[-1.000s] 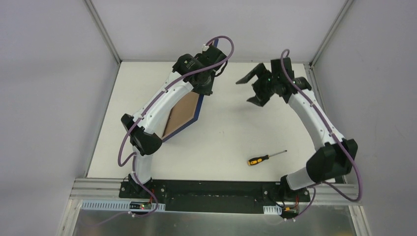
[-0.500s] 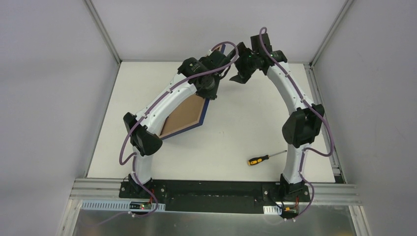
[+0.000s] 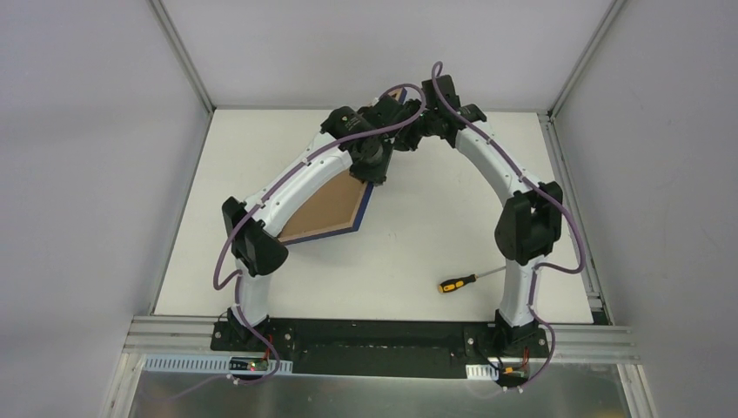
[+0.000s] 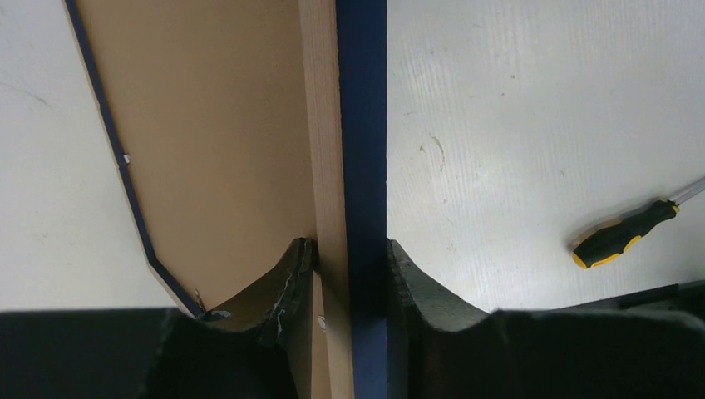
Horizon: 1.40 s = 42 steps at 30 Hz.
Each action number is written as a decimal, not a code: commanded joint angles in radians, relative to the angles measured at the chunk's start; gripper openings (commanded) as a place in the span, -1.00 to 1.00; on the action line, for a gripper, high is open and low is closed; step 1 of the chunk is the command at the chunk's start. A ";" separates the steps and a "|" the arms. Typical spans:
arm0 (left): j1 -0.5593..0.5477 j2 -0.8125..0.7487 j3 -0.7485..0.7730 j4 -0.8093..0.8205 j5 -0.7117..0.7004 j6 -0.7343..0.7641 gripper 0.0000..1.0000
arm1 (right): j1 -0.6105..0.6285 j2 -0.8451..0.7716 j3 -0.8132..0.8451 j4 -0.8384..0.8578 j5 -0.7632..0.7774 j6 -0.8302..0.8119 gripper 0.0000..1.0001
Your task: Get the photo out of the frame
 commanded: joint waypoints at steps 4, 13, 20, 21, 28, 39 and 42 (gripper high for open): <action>-0.008 -0.051 -0.045 0.056 0.195 -0.078 -0.23 | -0.038 -0.062 -0.210 0.140 -0.068 0.002 -0.85; 0.004 -0.289 -0.189 0.094 0.262 -0.083 0.27 | -0.129 -0.014 -0.440 0.336 -0.225 -0.108 -0.94; 0.102 -0.542 -0.519 0.187 0.268 -0.113 0.27 | -0.176 0.116 -0.432 0.333 -0.223 -0.214 -0.56; 0.118 -0.574 -0.565 0.200 0.272 -0.118 0.27 | -0.180 0.134 -0.424 0.322 -0.207 -0.230 -0.53; 0.161 -0.679 -0.752 0.236 0.285 -0.118 0.23 | -0.192 0.242 -0.338 0.236 -0.074 -0.319 -0.59; 0.178 -0.620 -0.770 0.296 0.331 -0.071 0.22 | -0.189 0.164 -0.259 -0.161 0.370 -0.426 0.63; 0.178 -0.603 -0.763 0.318 0.358 -0.087 0.22 | -0.185 0.061 -0.277 -0.333 0.563 -0.391 0.71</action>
